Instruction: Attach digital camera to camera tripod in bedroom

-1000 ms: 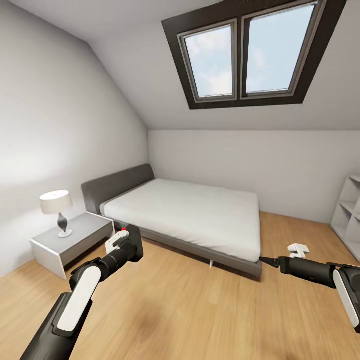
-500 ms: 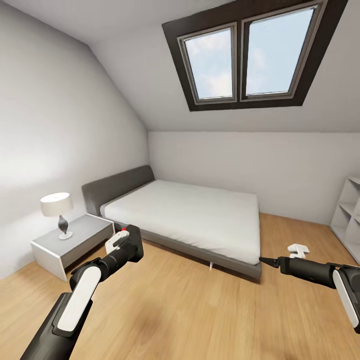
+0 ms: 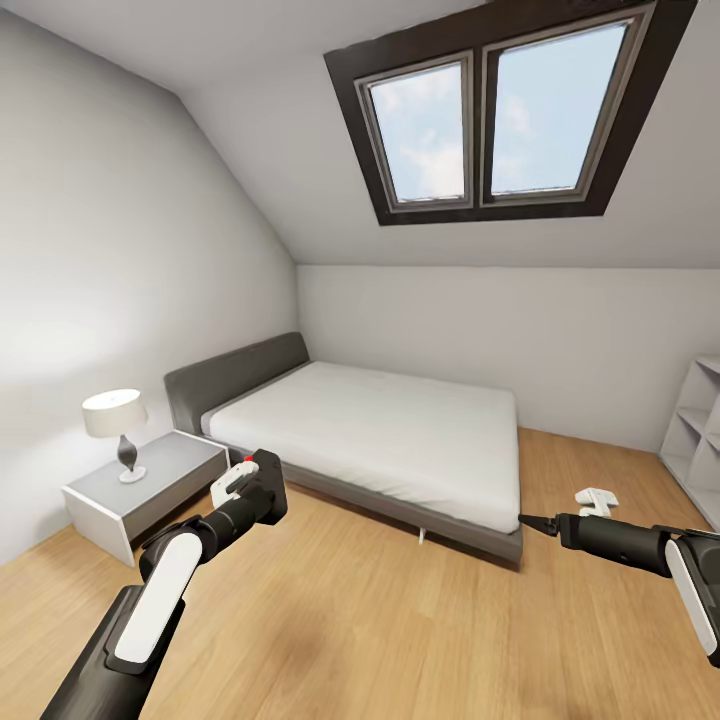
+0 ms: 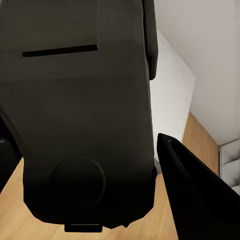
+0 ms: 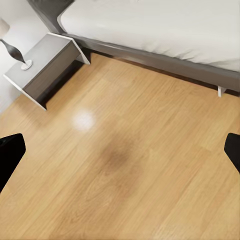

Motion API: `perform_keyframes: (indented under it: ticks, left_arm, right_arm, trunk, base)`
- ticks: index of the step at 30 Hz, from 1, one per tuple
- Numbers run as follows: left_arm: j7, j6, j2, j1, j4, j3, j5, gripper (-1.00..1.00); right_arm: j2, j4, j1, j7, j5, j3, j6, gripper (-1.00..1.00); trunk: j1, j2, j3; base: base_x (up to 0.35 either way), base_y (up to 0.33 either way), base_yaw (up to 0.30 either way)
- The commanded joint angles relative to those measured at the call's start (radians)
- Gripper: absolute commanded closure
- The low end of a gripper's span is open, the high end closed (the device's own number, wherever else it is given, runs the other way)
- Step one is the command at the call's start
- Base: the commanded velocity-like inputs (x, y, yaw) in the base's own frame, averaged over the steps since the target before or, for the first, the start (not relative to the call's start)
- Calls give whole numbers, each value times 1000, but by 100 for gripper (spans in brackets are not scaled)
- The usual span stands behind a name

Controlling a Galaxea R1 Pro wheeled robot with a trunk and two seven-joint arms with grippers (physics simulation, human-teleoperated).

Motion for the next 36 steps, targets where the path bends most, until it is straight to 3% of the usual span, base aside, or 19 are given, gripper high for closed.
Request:
perform_keyframes:
  ticks: [1, 26, 29, 30, 33, 35, 36]
  left_arm:
    - [9, 1, 1, -1, -1, -2, 9, 100]
    - [10, -2, 2, 0, 24, 2, 4, 100]
    - [10, 0, 5, -1, 82, 2, 1, 100]
    - [14, 3, 11, -1, 131, 2, -4, 100]
    - [20, 9, 17, 0, 175, 0, -7, 100]
    - [23, 11, 23, 0, 220, -1, -8, 100]
    - [20, 5, 47, -1, 349, -2, -7, 100]
  right_arm:
    - [0, 0, -1, -1, -7, -1, 8, -100]
    - [2, 36, 0, -9, -12, 3, 6, -100]
    - [2, 101, 0, -11, -8, 6, 4, -100]
    - [2, 202, 0, -26, 17, 10, -5, -100]
    - [1, 374, 0, -64, 78, 10, -72, -100]
    - [1, 495, 0, -94, 124, 10, -172, -100]
    - [2, 633, 0, -148, 179, 10, -336, -100]
  trunk:
    - [-4, 6, 2]
    - [-100, 181, 80]
    - [-111, 202, 90]
    - [-115, 209, 93]
    - [-127, 230, 102]
    - [-134, 244, 108]
    - [-138, 251, 112]
  base:
    - [0, 0, 0]
    - [0, 0, 0]
    - [0, 0, 0]
    - [0, 0, 0]
    - [0, 0, 0]
    - [0, 0, 0]
    - [0, 0, 0]
